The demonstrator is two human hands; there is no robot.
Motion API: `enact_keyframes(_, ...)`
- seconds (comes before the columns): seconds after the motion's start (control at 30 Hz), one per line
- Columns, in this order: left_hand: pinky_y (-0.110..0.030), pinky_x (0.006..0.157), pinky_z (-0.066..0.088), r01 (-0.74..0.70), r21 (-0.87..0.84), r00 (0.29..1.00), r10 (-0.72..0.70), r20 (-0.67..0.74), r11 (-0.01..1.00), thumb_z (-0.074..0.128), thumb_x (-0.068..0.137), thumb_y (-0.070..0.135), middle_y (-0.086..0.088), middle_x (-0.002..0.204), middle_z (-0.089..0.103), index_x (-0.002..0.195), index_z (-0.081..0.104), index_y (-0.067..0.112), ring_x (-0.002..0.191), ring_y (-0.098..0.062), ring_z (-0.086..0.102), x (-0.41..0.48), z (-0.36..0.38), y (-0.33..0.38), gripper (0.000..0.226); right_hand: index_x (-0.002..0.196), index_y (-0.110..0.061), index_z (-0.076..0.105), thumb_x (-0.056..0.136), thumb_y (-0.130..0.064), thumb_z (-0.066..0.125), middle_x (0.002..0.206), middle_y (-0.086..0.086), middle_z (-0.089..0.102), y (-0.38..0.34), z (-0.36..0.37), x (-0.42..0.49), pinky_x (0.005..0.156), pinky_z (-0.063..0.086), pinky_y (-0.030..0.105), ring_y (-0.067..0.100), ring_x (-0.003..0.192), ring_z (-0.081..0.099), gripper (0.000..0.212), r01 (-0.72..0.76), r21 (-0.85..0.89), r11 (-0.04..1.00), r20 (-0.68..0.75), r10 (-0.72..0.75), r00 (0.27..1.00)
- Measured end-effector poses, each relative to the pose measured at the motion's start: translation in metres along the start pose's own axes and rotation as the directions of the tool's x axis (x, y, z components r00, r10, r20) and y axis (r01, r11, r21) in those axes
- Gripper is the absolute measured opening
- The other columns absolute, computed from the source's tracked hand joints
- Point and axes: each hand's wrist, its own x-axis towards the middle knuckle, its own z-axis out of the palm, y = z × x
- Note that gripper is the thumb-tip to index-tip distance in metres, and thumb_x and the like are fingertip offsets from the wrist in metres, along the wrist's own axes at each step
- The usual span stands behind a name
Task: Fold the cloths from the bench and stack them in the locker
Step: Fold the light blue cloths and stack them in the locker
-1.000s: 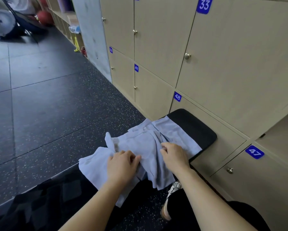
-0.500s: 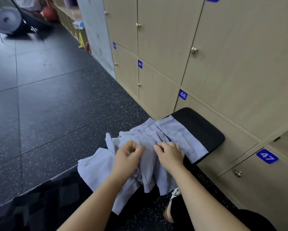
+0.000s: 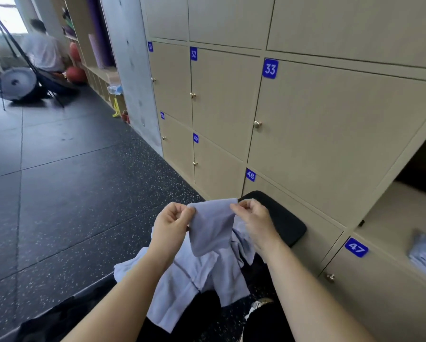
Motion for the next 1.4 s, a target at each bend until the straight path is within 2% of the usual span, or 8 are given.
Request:
enact_keyframes(0.2, -0.025, 0.049, 0.030, 0.028, -0.087, 0.997, -0.021, 0.071, 0.996, 0.060, 0.095, 0.018, 0.006, 0.055, 0.041, 0.067, 0.048, 0.019, 0.050, -0.012, 0.034, -0.006, 0.011, 0.051, 0.030, 0.086, -0.020, 0.043, 0.088, -0.008, 0.064, 0.080, -0.003, 0.047, -0.043, -0.012, -0.010, 0.059, 0.033, 0.020, 0.007, 0.069, 0.045, 0.024, -0.042, 0.149, 0.988, 0.092, 0.029, 0.995)
enact_keyframes(0.4, -0.027, 0.055, 0.034, -0.093, -0.047, 0.995, 0.095, 0.023, 0.995, 0.061, 0.094, 0.015, 0.001, 0.060, 0.045, 0.076, 0.053, 0.010, 0.055, -0.012, 0.039, -0.008, 0.010, 0.087, 0.020, 0.085, -0.017, 0.046, 0.073, -0.009, 0.071, 0.085, 0.001, 0.049, -0.077, -0.016, -0.024, 0.074, 0.038, 0.027, 0.016, 0.079, 0.045, 0.029, 0.084, 0.204, 0.975, 0.103, -0.107, 0.989)
enact_keyframes(0.57, -0.011, 0.047, 0.035, -0.248, 0.174, 0.965, 0.258, -0.040, 0.953, 0.061, 0.095, 0.018, 0.000, 0.061, 0.052, 0.079, 0.059, 0.000, 0.043, 0.001, 0.042, -0.015, 0.013, 0.102, 0.024, 0.095, -0.026, 0.064, 0.085, -0.011, 0.063, 0.099, 0.001, 0.069, -0.098, -0.023, -0.034, 0.093, 0.050, 0.040, 0.022, 0.096, 0.064, 0.018, 0.279, -0.299, 0.913, 0.057, -0.275, 0.960)
enact_keyframes(0.8, -0.025, 0.062, 0.039, -0.279, 0.161, 0.959, 0.283, -0.003, 0.947, 0.059, 0.095, 0.024, -0.004, 0.072, 0.055, 0.086, 0.059, -0.004, 0.065, -0.013, 0.045, -0.015, 0.018, 0.122, 0.030, 0.072, -0.028, 0.056, 0.089, -0.031, 0.061, 0.076, -0.008, 0.057, -0.123, -0.038, -0.048, 0.090, 0.037, 0.037, 0.018, 0.083, 0.056, 0.018, 0.310, -0.698, 0.645, 0.029, -0.407, 0.913)
enact_keyframes(0.97, -0.016, 0.052, 0.033, -0.330, 0.134, 0.944, 0.324, 0.069, 0.934, 0.062, 0.094, 0.019, 0.004, 0.060, 0.044, 0.069, 0.050, 0.013, 0.049, -0.001, 0.036, -0.019, 0.027, 0.141, 0.029, 0.066, -0.036, 0.053, 0.084, -0.031, 0.064, 0.099, -0.007, 0.055, -0.137, -0.051, -0.054, 0.093, 0.032, 0.034, 0.016, 0.103, 0.052, 0.022, 0.289, -0.704, 0.649, 0.022, -0.388, 0.922)
enact_keyframes(1.1, -0.027, 0.059, 0.037, -0.354, 0.046, 0.919, 0.339, 0.202, 0.934, 0.070, 0.087, 0.027, -0.002, 0.064, 0.052, 0.075, 0.055, 0.010, 0.060, -0.011, 0.044, -0.019, 0.040, 0.156, 0.026, 0.081, -0.028, 0.066, 0.061, -0.052, 0.074, 0.087, -0.011, 0.068, -0.151, -0.055, -0.059, 0.095, 0.046, 0.041, 0.014, 0.092, 0.064, 0.032, 0.356, -0.489, 0.796, 0.109, -0.349, 0.931)
enact_keyframes(1.27, -0.028, 0.065, 0.046, -0.363, -0.043, 0.878, 0.358, 0.317, 0.931, 0.074, 0.085, 0.024, -0.003, 0.071, 0.065, 0.088, 0.061, 0.008, 0.063, -0.010, 0.058, -0.028, 0.059, 0.165, 0.020, 0.080, -0.008, 0.065, 0.083, -0.018, 0.068, 0.071, 0.003, 0.059, -0.162, -0.054, -0.067, 0.067, 0.043, 0.034, 0.017, 0.067, 0.051, 0.011, 0.458, -0.488, 0.743, 0.223, -0.401, 0.889)
enact_keyframes(1.4, -0.041, 0.082, 0.056, -0.231, 0.073, 0.851, 0.165, 0.499, 0.970, 0.084, 0.061, 0.049, -0.010, 0.096, 0.075, 0.107, 0.065, 0.010, 0.088, -0.024, 0.072, -0.031, 0.050, 0.148, 0.063, 0.080, 0.001, 0.062, 0.089, -0.010, 0.063, 0.069, 0.005, 0.054, -0.164, -0.072, -0.072, 0.060, 0.037, 0.026, 0.012, 0.065, 0.047, 0.014, 0.430, -0.281, 0.858, 0.154, -0.402, 0.903)
